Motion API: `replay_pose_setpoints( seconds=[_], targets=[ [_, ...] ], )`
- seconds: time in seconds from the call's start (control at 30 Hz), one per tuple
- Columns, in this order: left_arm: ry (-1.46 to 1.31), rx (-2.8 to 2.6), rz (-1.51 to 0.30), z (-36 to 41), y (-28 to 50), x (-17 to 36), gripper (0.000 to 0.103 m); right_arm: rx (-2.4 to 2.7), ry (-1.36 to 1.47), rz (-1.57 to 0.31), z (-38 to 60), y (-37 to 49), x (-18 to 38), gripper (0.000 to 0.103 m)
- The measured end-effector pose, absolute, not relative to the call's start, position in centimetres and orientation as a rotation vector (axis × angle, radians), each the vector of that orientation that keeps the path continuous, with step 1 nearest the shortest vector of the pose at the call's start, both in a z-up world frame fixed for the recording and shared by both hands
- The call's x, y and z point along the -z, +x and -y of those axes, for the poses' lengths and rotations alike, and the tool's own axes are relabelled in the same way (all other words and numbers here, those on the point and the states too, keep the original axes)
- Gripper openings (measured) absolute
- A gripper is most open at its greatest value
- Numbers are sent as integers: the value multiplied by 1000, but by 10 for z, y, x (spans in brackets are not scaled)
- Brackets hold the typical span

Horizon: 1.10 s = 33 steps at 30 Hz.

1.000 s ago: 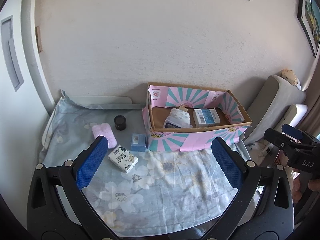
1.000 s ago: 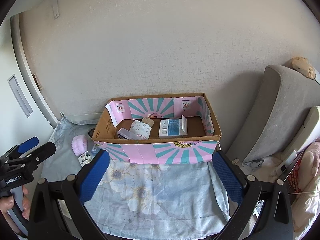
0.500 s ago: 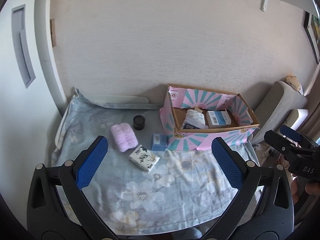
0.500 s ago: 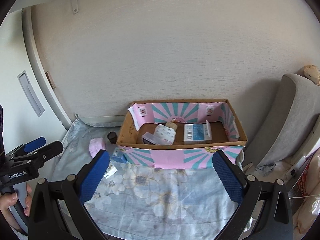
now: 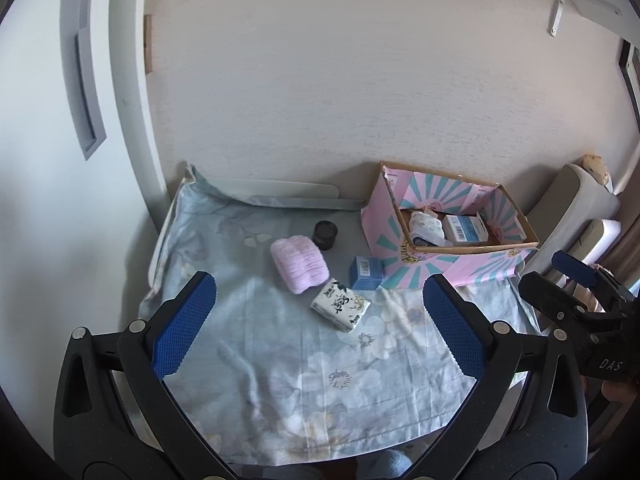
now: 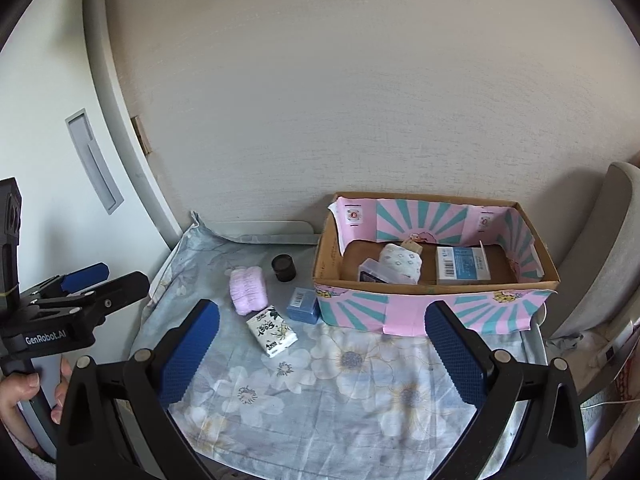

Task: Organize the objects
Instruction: 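Lift both tools out of the box and move them over the bed, then grasp the pink fuzzy sock with the left tool while the right tool grasps the white tissue pack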

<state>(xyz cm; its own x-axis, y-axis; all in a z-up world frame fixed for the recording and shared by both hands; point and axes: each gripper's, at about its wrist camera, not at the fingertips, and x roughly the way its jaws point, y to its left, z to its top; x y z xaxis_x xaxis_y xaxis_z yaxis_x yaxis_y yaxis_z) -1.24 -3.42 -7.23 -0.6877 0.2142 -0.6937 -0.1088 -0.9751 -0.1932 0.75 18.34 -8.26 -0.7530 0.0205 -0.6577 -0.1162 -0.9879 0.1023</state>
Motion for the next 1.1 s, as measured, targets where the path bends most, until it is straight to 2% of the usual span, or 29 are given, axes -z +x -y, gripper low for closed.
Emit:
replay_pose_setpoints(
  seconds=[0.4, 0.77, 0.83, 1.1],
  targets=[
    [-1174, -2675, 199, 45, -42, 88, 103, -2904, -1197, -142, -159, -11, 110, 103],
    [-1258, -2566, 153, 38, -109, 156, 103, -2995, -1338, -59, -143, -44, 177, 103],
    [-1274, -2541, 120, 34, -123, 172, 103, -3012, -1366, -33, -142, -53, 192, 101],
    [-1351, -2472, 102, 26, -159, 224, 103, -3024, -1489, 49, -140, -85, 241, 79]
  ],
)
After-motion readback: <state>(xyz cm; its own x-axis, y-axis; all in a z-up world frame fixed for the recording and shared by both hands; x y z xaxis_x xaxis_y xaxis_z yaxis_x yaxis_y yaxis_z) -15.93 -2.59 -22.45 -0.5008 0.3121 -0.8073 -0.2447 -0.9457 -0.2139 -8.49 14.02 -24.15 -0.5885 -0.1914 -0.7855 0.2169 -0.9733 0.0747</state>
